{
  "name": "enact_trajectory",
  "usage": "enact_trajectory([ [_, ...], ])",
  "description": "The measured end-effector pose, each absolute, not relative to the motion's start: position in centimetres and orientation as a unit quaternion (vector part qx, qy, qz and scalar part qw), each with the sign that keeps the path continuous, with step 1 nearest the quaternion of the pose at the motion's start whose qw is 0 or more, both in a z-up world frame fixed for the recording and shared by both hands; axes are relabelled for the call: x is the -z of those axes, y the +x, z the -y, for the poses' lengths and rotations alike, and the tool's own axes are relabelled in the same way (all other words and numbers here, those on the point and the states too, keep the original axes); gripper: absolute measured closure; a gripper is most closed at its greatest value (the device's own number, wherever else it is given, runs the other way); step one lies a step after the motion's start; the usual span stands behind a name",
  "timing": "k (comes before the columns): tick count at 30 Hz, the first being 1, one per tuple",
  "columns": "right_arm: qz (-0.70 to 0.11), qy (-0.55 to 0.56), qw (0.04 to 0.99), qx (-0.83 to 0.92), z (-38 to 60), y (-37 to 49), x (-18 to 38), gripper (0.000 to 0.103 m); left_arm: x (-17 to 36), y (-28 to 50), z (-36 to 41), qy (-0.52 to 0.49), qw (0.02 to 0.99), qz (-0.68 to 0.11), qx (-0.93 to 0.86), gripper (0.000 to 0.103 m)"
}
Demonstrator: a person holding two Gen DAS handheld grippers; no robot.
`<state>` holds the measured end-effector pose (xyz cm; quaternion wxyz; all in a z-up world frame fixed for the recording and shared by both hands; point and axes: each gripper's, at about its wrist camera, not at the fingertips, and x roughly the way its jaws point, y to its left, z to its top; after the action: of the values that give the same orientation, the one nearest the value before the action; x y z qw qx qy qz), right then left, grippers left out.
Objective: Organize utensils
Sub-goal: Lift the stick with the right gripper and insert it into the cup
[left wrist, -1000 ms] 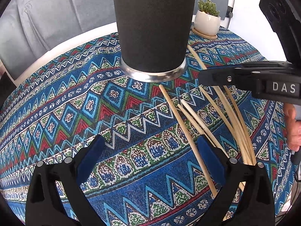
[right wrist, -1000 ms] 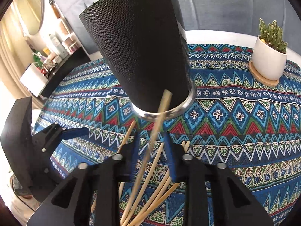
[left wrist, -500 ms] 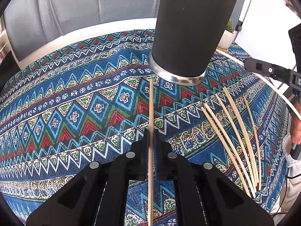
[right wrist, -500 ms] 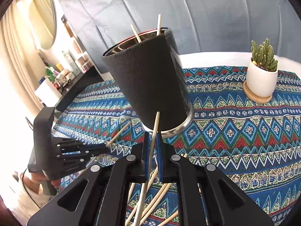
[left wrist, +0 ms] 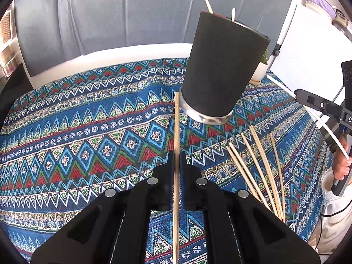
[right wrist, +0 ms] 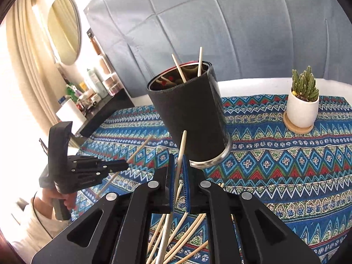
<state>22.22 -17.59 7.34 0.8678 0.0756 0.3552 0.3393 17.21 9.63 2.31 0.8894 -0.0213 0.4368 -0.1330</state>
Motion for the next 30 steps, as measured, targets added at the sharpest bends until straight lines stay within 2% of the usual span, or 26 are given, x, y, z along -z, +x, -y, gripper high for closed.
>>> enact_trajectory([
  [19, -0.223, 0.085, 0.9, -0.365, 16.0, 25.6, -15.8, 0.096, -15.1, 22.2, -7.2, -0.063, 0.928, -0.3, 0.213, 0.098],
  [30, -0.147, 0.101, 0.913, -0.367, 13.7, 31.9, -15.7, 0.096, -14.9, 29.2, -6.2, -0.136, 0.925, -0.242, 0.258, 0.098],
])
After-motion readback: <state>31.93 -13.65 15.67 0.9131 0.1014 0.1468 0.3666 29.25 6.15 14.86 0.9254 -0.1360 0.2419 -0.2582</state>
